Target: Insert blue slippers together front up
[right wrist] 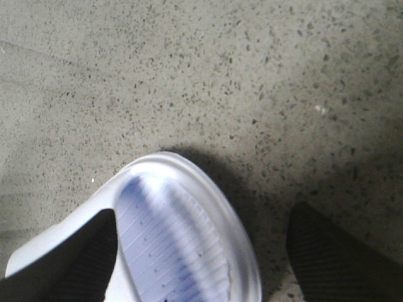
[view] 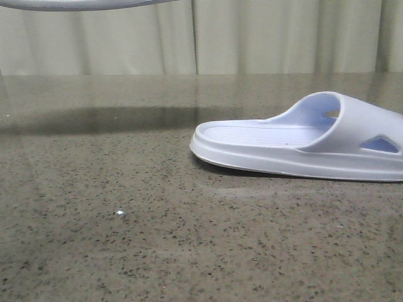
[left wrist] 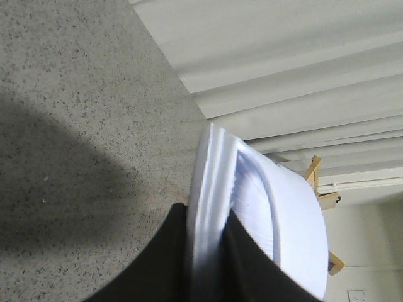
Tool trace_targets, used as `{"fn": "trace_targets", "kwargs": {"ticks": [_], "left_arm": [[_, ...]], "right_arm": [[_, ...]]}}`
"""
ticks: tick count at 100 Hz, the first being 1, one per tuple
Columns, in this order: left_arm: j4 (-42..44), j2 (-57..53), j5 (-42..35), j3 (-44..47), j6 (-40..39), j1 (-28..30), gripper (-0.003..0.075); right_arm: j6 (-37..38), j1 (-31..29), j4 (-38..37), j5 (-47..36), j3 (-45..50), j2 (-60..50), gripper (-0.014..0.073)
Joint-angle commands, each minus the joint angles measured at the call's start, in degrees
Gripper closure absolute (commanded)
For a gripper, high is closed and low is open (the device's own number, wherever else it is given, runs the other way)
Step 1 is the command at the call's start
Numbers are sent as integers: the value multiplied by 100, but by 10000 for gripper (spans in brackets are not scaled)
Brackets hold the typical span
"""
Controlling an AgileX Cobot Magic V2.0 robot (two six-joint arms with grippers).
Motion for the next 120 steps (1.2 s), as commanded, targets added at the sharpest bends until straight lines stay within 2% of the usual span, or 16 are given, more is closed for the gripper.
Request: {"fn": "trace_targets", "kwargs": {"ticks": [1, 43, 71, 88, 98, 120], "left_arm": [[-403, -156, 239, -136, 13, -21, 704], [-403, -156, 226, -136, 13, -21, 704], [-403, -156, 227, -136, 13, -21, 704], [-403, -156, 227, -136, 13, -21, 704], [-403, -156, 227, -136, 13, -21, 704], [-403, -156, 227, -136, 13, -21, 704]], "right_arm": [[-28, 6, 118, -429, -137, 59, 107], [-28, 17, 605, -289, -137, 348, 110], [-28, 17, 614, 305, -137, 348, 110], [-39, 17, 614, 358, -137, 348, 111], [-39, 17, 614, 369, -137, 348, 168], [-39, 17, 614, 419, -137, 348, 353]]}}
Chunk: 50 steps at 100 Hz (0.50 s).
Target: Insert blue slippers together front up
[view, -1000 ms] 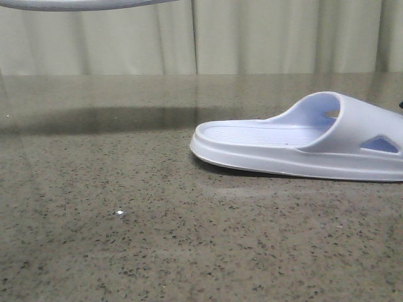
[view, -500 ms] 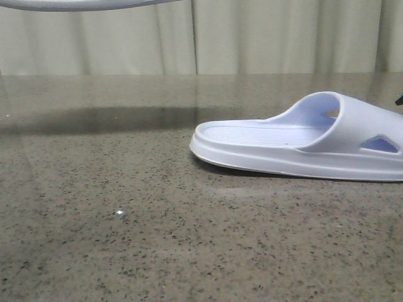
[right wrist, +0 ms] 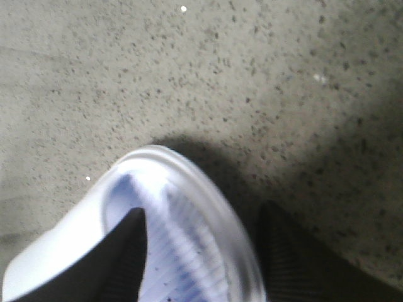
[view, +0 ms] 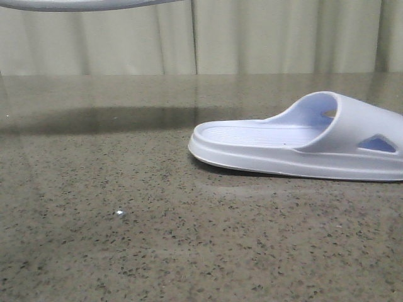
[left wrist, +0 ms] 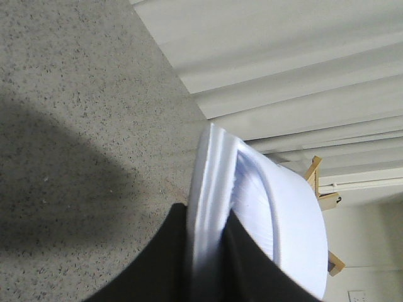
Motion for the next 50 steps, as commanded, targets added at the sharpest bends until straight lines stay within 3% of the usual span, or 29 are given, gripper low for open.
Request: {"fn": "trace_targets", "kwargs": {"ticks": [1, 32, 50], "left_arm": [[-403, -156, 231, -136, 13, -21, 704], [-403, -156, 231, -136, 13, -21, 704], [-403, -156, 220, -136, 13, -21, 704]], "right_arm": [[-39, 14, 4, 186, -60, 19, 358], [-89, 14, 4, 113, -60, 19, 613], [-89, 14, 4, -252, -60, -19, 696]]}}
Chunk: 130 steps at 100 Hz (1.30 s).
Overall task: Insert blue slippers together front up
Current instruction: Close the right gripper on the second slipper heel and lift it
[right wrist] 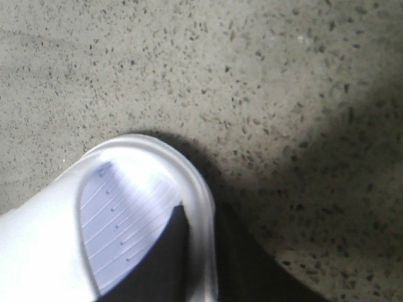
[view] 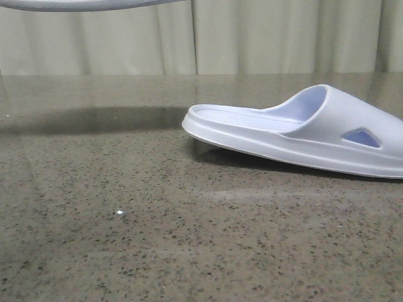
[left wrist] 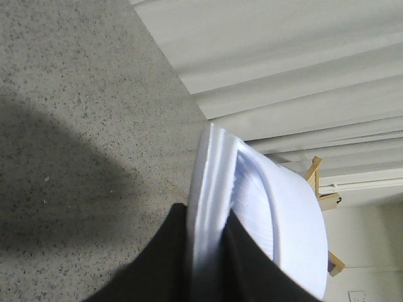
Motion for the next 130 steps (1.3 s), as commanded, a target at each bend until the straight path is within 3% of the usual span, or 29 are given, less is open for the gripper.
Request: {"fn": "trace_targets", "kwargs": {"ticks": [1, 28, 42, 66, 83, 102, 130], "left_arm": [[-403, -156, 229, -136, 13, -21, 704], [-413, -156, 229, -136, 13, -21, 704], [-413, -156, 229, -136, 13, -21, 704], [-449, -156, 184, -136, 13, -21, 704], [-449, -156, 97, -136, 13, -21, 704], [-415, -156, 94, -136, 13, -21, 704], [-157, -145, 228, -136, -85, -66, 704]], "right_arm": [[-79, -8, -27, -393, -93, -75, 698], [-79, -8, -72, -1020, -329, -574, 697], [-79, -8, -468, -1046, -675, -835, 697], [-79, -8, -922, -314, -1306, -1274, 697], [-306, -8, -920, 413, -1616, -1712, 697], [-731, 11, -826, 459, -1856, -2116, 697], [-1583, 216, -61, 471, -1972, -2114, 697]]}}
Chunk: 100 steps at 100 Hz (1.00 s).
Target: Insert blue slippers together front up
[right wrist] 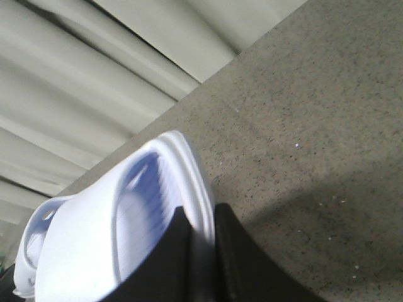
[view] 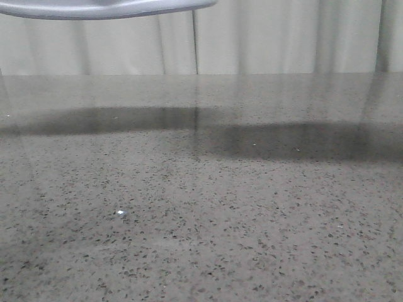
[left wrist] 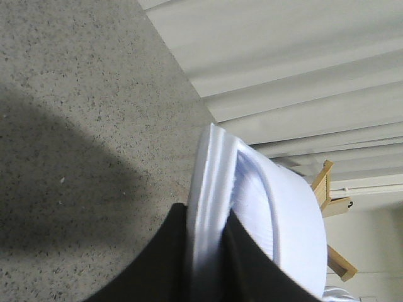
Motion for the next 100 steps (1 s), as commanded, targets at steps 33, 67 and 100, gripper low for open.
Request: {"fn": "trace_targets", "kwargs": {"ticks": [33, 67, 100], "left_arm": [[-272, -145, 383, -136, -115, -754, 704], [-272, -145, 428, -136, -337, -1095, 704], [-554, -145, 664, -136, -364, -1382, 704]], "right_arm": [[-252, 46, 249, -829, -218, 85, 697], [-252, 46, 343, -993, -218, 214, 697], [-252, 46, 430, -921, -218, 214, 697]]}}
